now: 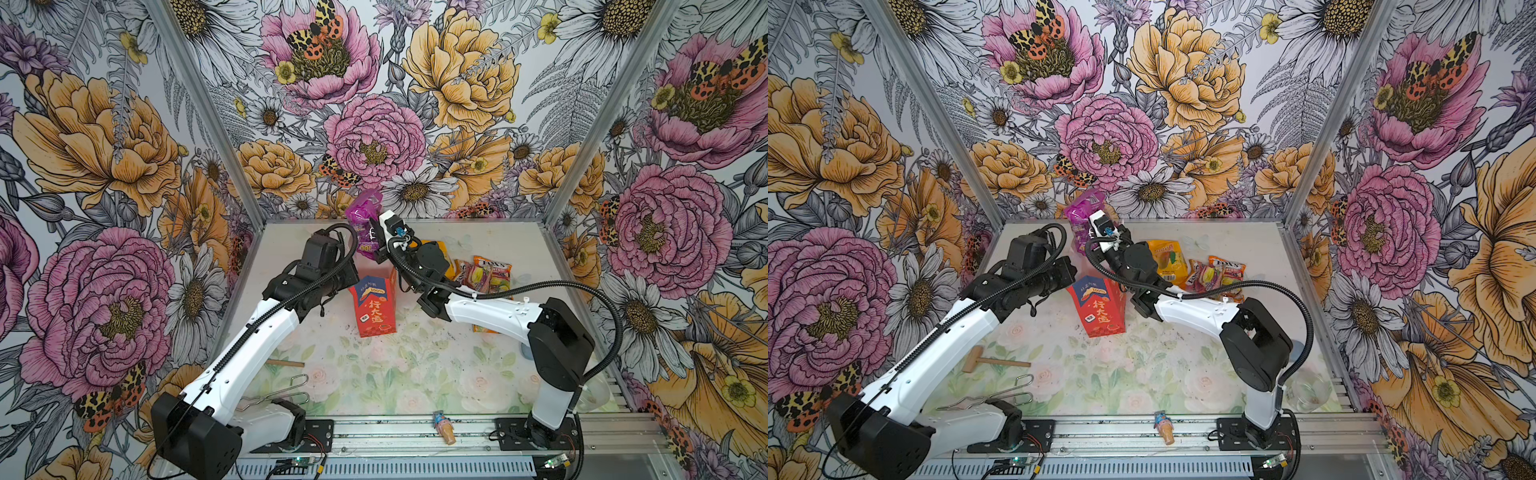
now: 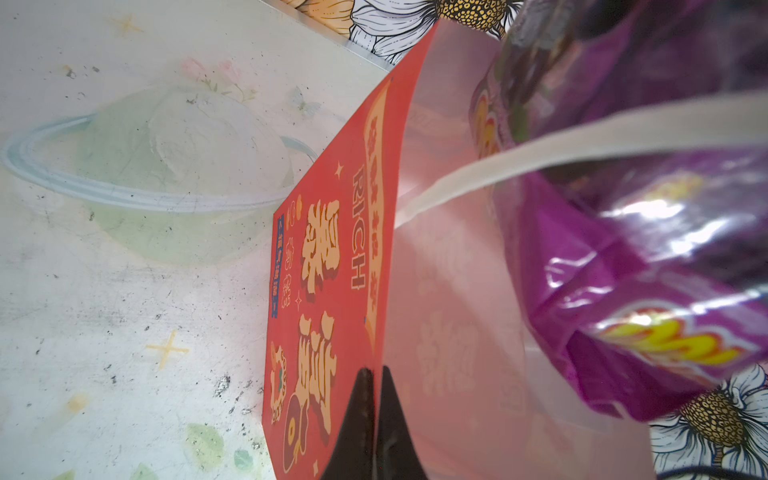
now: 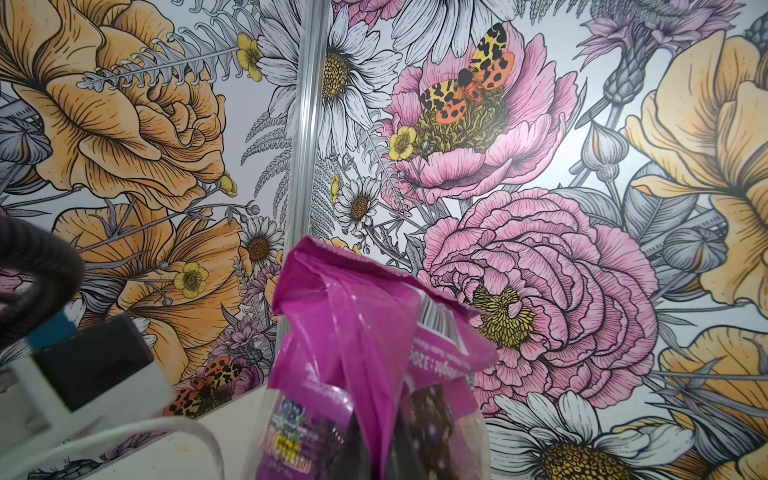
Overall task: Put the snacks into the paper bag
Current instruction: 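Lower the purple candy bag into the paper bag held by the left gripper, then open the right gripper and raise it away from the paper bag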
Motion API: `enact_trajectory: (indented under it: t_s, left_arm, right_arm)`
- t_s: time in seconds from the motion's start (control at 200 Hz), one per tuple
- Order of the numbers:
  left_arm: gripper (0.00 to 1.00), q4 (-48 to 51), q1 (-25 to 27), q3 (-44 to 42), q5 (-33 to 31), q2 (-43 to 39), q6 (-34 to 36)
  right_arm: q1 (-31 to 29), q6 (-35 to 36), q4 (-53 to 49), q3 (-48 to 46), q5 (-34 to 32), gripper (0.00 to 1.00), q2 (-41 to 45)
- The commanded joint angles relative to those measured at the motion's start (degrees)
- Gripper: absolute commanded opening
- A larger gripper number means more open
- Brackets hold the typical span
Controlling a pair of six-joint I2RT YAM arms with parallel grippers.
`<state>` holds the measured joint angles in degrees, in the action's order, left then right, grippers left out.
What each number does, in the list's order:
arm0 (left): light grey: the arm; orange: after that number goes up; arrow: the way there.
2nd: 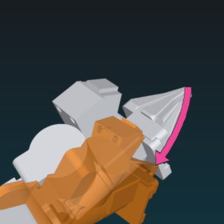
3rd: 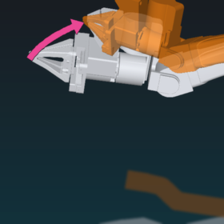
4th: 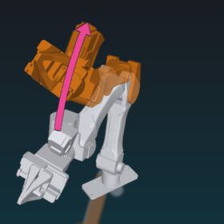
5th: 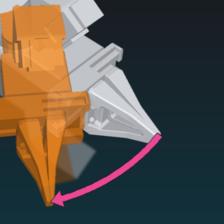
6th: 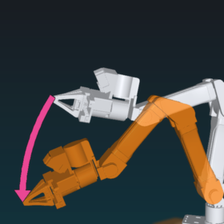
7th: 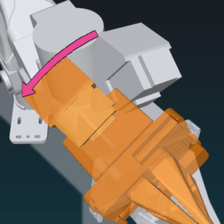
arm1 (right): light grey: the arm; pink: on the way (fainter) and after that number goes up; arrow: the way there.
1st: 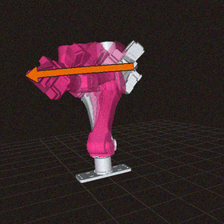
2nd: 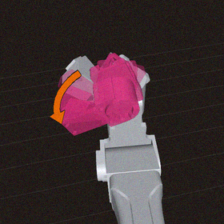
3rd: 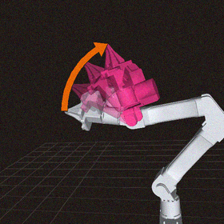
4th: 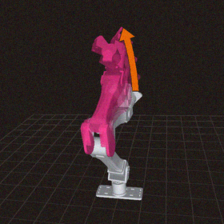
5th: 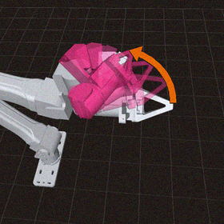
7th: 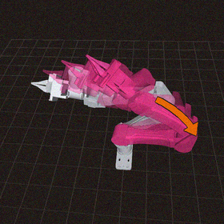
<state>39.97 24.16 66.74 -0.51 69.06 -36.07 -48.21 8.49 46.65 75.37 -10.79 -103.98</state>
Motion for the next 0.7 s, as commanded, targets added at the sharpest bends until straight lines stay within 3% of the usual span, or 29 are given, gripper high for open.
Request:
enact_trajectory:
  t_s: [0.0,0.115,0.47,0.575,0.696]
  left_arm:
    - [0.0,-0.11,0.44,0.86,1.31,0.45,0.57]
    - [0.0,-0.07,0.4,0.8,1.22,0.46,0.57]
    - [0.0,-0.07,0.44,0.86,1.41,0.4,0.48]
    - [0.0,-0.06,0.44,1.0,1.39,0.29,0.57]
    - [0.0,0.0,0.4,1.16,1.55,0.45,1.09]
  right_arm:
    - [-0.57,1.83,6.95,0.74,-0.3,0.38,0.01]
    - [-0.79,2.02,6.7,0.43,-0.39,0.51,0.44]
    - [-1.18,1.43,5.35,-2.49,-1.08,0.57,6.4]
    - [-1.15,-0.59,-6.03,-1.01,-1.32,0.58,11.06]
    - [-1.06,-4.18,-27.72,5.54,-3.63,0.62,16.12]
